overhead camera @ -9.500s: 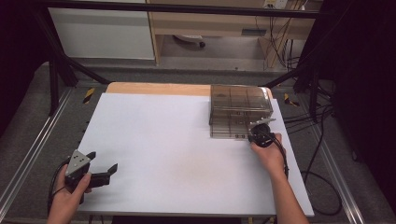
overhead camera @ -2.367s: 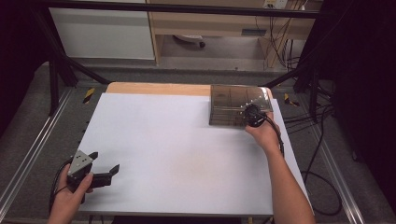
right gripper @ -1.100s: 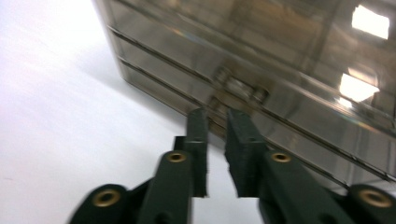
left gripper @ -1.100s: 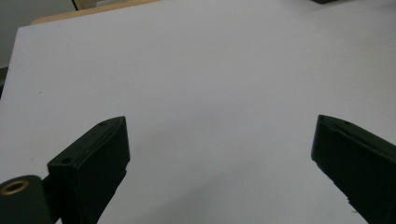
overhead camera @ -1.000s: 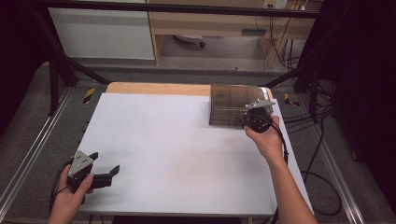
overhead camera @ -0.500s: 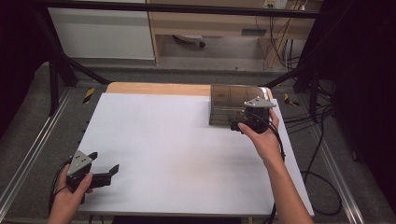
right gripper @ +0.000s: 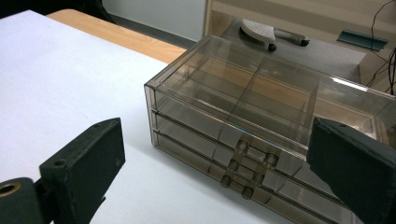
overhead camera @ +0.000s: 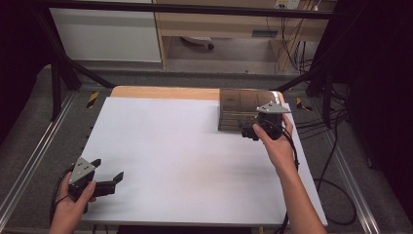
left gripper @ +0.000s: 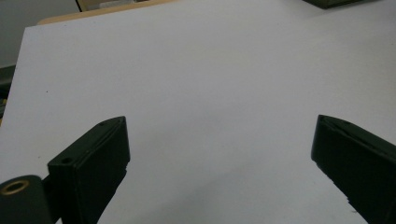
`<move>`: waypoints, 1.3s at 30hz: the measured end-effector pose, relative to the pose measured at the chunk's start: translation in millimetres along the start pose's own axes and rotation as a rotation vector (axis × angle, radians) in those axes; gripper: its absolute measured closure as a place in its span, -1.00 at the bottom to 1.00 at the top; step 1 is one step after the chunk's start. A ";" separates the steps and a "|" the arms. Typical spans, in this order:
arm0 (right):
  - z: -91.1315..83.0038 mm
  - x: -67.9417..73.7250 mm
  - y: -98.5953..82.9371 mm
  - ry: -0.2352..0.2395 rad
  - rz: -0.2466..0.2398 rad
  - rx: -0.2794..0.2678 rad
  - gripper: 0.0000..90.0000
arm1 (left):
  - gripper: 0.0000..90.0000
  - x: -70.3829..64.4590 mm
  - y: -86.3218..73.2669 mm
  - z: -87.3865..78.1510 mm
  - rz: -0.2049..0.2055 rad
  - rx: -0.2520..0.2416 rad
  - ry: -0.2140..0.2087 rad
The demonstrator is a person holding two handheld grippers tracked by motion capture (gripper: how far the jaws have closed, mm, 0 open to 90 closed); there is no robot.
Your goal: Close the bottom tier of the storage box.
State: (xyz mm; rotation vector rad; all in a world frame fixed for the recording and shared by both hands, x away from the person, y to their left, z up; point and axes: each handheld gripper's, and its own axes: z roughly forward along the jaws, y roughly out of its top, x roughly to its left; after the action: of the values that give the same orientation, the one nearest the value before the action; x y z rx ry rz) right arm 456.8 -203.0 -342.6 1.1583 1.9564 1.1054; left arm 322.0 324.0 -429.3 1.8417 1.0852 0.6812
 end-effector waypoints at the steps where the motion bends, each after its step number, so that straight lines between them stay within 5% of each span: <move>1: -0.8 -0.2 -0.1 0.001 0.003 -0.004 -0.89 | -0.90 0.0 0.0 0.0 0.000 0.000 0.000; 22: -15.0 -5.1 -7.6 0.021 0.031 -0.027 -0.86 | -0.90 -0.1 0.3 0.3 0.002 0.001 0.001; 39: -41.5 -16.7 -15.1 0.035 0.076 -0.103 -0.88 | -0.90 1.2 0.3 -1.7 -0.012 -0.008 0.000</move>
State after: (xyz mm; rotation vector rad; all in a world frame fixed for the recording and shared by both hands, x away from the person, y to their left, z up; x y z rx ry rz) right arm 424.6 -236.6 -335.0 1.1735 1.8717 1.2588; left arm 321.4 325.6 -428.2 1.8265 1.0911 0.6778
